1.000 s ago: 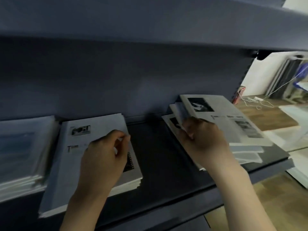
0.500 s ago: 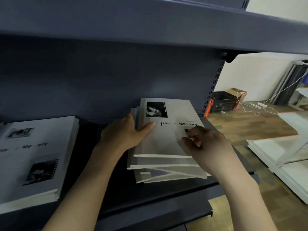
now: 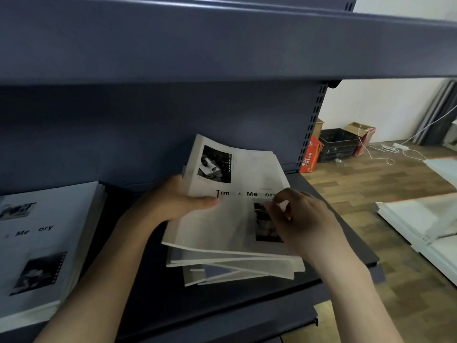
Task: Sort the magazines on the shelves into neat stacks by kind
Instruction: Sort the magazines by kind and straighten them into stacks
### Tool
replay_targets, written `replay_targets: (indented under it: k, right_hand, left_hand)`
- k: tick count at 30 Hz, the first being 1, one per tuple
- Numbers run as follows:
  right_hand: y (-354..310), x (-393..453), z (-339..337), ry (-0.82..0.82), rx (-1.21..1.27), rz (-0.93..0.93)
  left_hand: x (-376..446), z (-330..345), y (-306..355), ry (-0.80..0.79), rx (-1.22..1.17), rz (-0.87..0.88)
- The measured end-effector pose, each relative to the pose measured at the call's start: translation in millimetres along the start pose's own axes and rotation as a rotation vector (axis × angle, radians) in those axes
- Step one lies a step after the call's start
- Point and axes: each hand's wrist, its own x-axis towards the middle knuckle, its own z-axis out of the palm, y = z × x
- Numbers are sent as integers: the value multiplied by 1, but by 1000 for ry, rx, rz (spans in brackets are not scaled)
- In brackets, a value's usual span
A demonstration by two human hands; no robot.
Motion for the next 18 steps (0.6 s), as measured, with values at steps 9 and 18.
replay_targets:
  k: [9,18]
  right_hand:
    - [-21,20,10,-50,-51,179]
    - [-40,55,10,-232,-230,281]
  left_hand:
    - [-36,-37,-62,161,-149,122]
    - [-51,-60,-99,293,-278,122]
